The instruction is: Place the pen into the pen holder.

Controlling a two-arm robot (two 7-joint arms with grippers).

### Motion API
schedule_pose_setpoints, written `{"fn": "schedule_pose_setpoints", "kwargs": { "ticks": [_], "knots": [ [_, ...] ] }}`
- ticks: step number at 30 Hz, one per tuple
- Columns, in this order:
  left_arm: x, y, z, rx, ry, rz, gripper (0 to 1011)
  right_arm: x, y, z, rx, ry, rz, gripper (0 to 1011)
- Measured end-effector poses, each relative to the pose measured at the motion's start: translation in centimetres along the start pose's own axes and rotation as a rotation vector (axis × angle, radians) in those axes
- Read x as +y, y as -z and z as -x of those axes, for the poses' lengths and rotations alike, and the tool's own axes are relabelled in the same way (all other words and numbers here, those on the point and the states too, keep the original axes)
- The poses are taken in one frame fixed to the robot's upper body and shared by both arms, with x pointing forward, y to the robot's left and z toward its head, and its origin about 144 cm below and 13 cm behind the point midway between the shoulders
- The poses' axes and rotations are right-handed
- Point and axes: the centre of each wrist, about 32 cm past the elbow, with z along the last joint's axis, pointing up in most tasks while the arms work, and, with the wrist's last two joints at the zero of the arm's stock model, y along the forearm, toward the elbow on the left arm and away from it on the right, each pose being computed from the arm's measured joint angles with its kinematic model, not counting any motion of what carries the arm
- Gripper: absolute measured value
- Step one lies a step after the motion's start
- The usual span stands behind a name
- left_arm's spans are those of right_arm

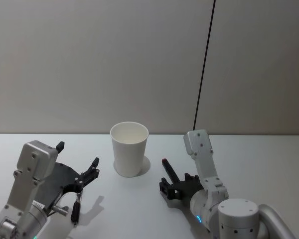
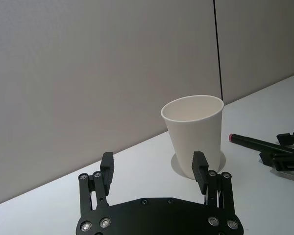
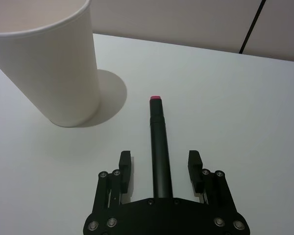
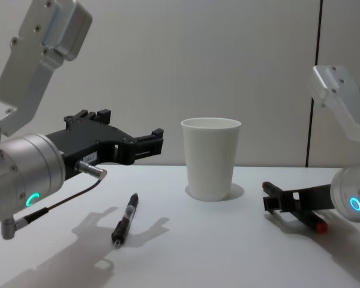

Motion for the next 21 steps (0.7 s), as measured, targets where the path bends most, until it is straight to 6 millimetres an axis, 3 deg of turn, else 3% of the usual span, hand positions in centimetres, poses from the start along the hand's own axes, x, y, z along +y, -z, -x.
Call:
{"fn": "schedule_pose_setpoints", "kwargs": {
  "ticks": [21],
  "knots": [
    [0.0,0.0,0.0,0.0,0.0,0.0,1003,0.02,-0.18,-0.1,0.023,0.005,0.012,583]
  ]
}}
